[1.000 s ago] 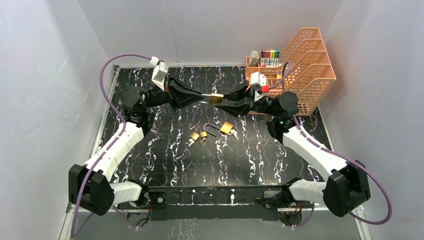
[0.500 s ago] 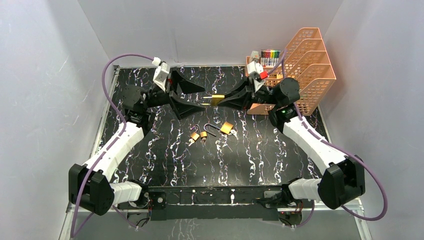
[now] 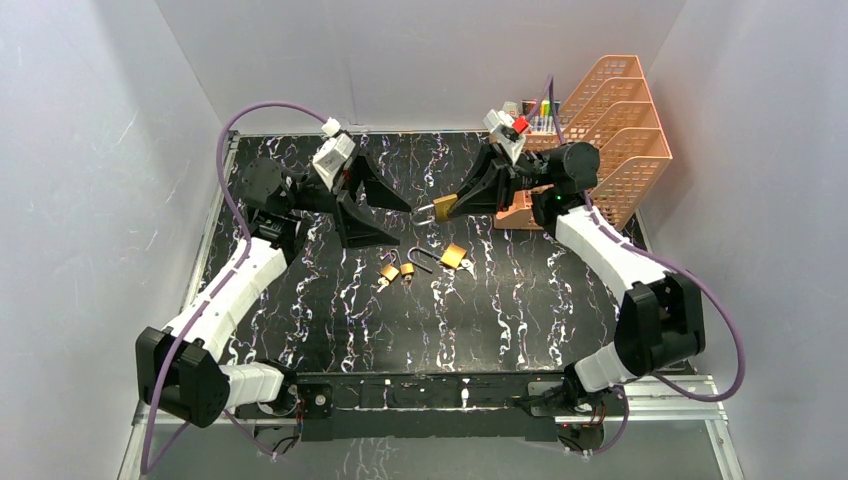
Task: Lock with the key
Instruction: Lock the lock.
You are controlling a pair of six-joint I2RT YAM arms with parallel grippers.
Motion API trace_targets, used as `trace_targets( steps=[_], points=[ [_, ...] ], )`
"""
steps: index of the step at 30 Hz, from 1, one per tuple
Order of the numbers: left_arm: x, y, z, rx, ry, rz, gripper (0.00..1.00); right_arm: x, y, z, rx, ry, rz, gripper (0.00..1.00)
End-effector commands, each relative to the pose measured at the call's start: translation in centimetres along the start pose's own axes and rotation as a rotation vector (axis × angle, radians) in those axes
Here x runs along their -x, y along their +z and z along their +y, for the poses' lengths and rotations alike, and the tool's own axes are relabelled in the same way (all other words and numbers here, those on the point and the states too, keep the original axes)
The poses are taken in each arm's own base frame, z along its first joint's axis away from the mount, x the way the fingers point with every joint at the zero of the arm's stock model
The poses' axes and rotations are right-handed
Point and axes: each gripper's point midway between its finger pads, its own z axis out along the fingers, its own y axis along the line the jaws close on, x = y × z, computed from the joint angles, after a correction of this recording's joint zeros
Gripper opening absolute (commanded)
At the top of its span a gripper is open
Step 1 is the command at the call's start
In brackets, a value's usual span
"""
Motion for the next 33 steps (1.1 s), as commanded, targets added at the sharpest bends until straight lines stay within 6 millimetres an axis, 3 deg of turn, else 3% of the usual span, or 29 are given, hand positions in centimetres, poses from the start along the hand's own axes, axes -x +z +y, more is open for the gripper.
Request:
trace_targets(
  steps=[1,7,11,14,17,25,33],
  points=[
    [0.7,0.1,-1.0,-0.048,0.055,0.022,0.71,3.5,1.0,1.9,0.046,-0.152,-0.022,0.00],
    [1.1,0.2,-0.7,-0.044,0.060,0.018,0.53,4.1,2.0,1.8,0.089,-0.142,-0.036,0.00],
    [1.2,0.2,-0.9,-0.039,0.072,0.012,0.49,4.2,2.4,1.4,0.098,-0.132,-0.042,0.00],
    [1.3,0.2,-1.1,-0.046,0.079,0.016,0.30,4.3,2.6,1.3,0.100,-0.128,-0.047,0.00],
    [1.3,0.2,-1.1,-0.047,0.082,0.015,0.00,4.4,2.8,1.3,0.106,-0.128,-0.047,0.00],
    [0.9,0.8,-1.7,-0.086,0.078,0.026,0.00,4.3,3.3,0.7,0.110,-0.105,-0.063,0.00],
    [0.5,3.1,-1.6,-0.126,0.053,0.006,0.00,4.5,4.5,0.5,0.126,-0.099,-0.094,0.00]
  ],
)
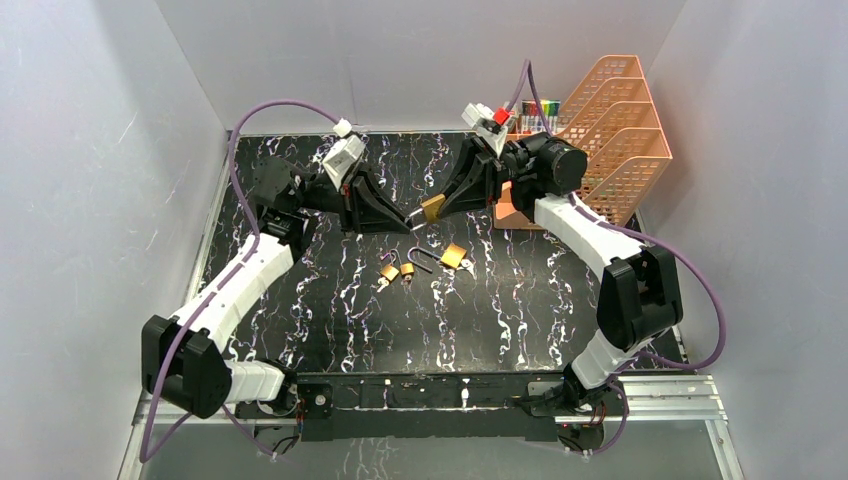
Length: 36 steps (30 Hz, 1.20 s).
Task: Lock with the key
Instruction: Lock the lock.
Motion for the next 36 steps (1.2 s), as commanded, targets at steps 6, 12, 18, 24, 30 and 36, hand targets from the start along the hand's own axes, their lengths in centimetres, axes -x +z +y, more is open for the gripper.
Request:
trace_targets(
  steps=[6,12,18,24,30,36],
  points=[
    [1.7,2.9,-0.5,-0.062,0.084,-0.040,0.00,3.5,2.9,0.2,0.014,-0.120,-0.156,0.00],
    [2.1,2.8,1.3,0.016,0.112,-0.091,0.00,3.7,4.1,1.1,0.050,-0.118,-0.165,0.00],
    [2.8,2.9,5.3,0.159,0.148,-0.185,0.00,3.2,7.2,2.8,0.117,-0.103,-0.174,0.00],
    [4.7,2.1,7.0,0.263,0.179,-0.270,0.00,3.2,6.9,2.5,0.096,-0.113,-0.165,0.00],
    [5.7,-2.7,10.0,0.647,0.212,-0.333,0.00,5.4,2.6,0.7,-0.156,-0.158,-0.233,0.00],
    [5.7,-5.5,11.6,0.851,0.224,-0.365,0.00,6.6,1.9,-0.7,-0.395,-0.169,-0.272,0.00]
  ],
)
